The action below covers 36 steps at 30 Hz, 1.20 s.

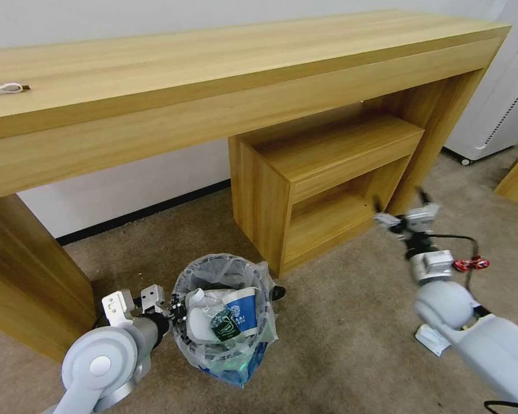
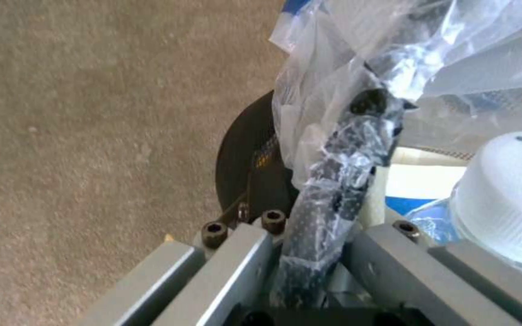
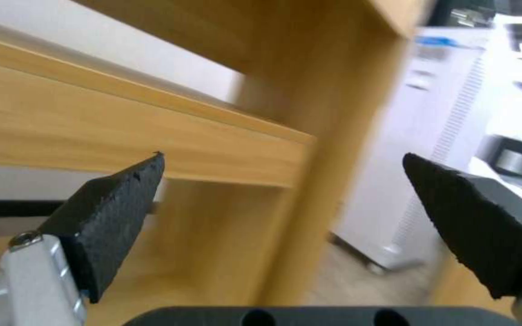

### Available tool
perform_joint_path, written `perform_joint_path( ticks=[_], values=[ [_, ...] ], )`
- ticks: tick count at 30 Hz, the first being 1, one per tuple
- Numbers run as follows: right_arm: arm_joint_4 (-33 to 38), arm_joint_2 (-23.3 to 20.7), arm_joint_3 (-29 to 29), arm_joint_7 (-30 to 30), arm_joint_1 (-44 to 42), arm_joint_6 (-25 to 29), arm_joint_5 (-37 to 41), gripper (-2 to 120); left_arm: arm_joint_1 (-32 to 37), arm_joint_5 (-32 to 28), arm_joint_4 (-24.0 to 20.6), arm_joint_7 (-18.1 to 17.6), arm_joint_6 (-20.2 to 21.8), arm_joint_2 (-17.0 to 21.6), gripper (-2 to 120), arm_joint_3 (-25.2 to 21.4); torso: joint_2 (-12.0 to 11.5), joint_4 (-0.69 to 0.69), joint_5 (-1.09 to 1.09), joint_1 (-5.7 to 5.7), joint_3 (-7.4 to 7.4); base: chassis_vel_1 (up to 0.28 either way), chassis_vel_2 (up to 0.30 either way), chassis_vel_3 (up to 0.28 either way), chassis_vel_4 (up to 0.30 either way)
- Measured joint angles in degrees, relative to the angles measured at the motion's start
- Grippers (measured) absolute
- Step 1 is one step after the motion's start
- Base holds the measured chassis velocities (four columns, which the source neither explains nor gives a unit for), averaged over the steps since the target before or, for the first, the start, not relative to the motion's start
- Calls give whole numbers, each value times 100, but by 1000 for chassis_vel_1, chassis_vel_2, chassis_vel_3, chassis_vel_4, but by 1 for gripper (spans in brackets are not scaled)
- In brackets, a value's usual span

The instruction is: Pick up the trash bin and place the garbage on the floor into it.

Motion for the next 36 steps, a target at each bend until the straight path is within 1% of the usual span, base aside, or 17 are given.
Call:
perform_joint_path(
  ticks=[1, 4, 5, 8, 9, 12, 13, 15, 16, 18, 23, 32, 36],
  values=[
    [0, 0, 0, 0, 0, 0, 0, 100, 0, 0, 0, 0, 0, 0, 0, 0, 0, 0, 0, 0, 0, 0, 0, 0, 0],
    [-106, 151, 618, 145, -282, -44, 207, 100, -53, 286, 59, 194, -36, -30, 0, -18, 0, -2, -1, 0, 0, 0, 0, 0, 0],
    [-106, 151, 618, 145, -282, -44, 207, 100, -53, 286, 59, 194, -36, -30, 0, -18, 0, -2, -1, 0, 0, 0, 0, 0, 0],
    [-83, 375, 1113, 204, -576, -169, 255, 100, -88, 538, 125, 379, -46, -54, 0, -33, 0, -1, -1, 0, 0, 0, 0, 0, 0],
    [-83, 375, 1113, 204, -576, -169, 255, 100, -88, 538, 125, 379, -46, -54, 0, -33, 0, -1, -1, 0, 0, 0, 0, 0, 0],
    [5, 626, 1509, 225, -908, -301, 225, 100, -139, 598, 164, 449, -59, -61, 0, -41, 0, -3, -1, 0, 0, 0, 0, 0, 0],
    [5, 626, 1509, 225, -908, -301, 225, 100, -139, 598, 164, 449, -59, -61, 0, -41, 0, -3, -1, 0, 0, 0, 0, 0, 0],
    [71, 780, 1692, 242, -1087, -437, 202, 100, -143, 664, 187, 488, -65, -87, 0, -67, 0, -3, -1, 0, 0, 0, 0, 0, 0],
    [71, 780, 1692, 242, -1087, -437, 202, 100, -143, 664, 187, 488, -65, -87, 0, -67, 0, -3, -1, 0, 0, 0, 0, 0, 0],
    [76, 942, 1830, 265, -1219, -468, 70, 100, -116, 738, 200, 530, -69, -108, 0, -78, 0, 0, -1, 0, 0, 0, 0, 0, 0],
    [97, 1160, 2038, 218, -1493, -387, -177, 100, -103, 783, 229, 555, -73, -115, 0, -58, 0, -3, -1, 0, -1, 0, 0, 0, 0],
    [21, 1261, 2073, 113, -1583, -205, -360, 100, -55, 753, 213, 532, -40, -75, 0, -24, 0, -1, -2, 0, 0, 0, 0, 0, 0],
    [-64, 1321, 2036, 90, -1557, -169, -473, 100, -13, 588, 147, 461, 5, -13, 0, -38, 1, -2, -1, 0, 0, 0, 0, 0, 0]
  ],
)
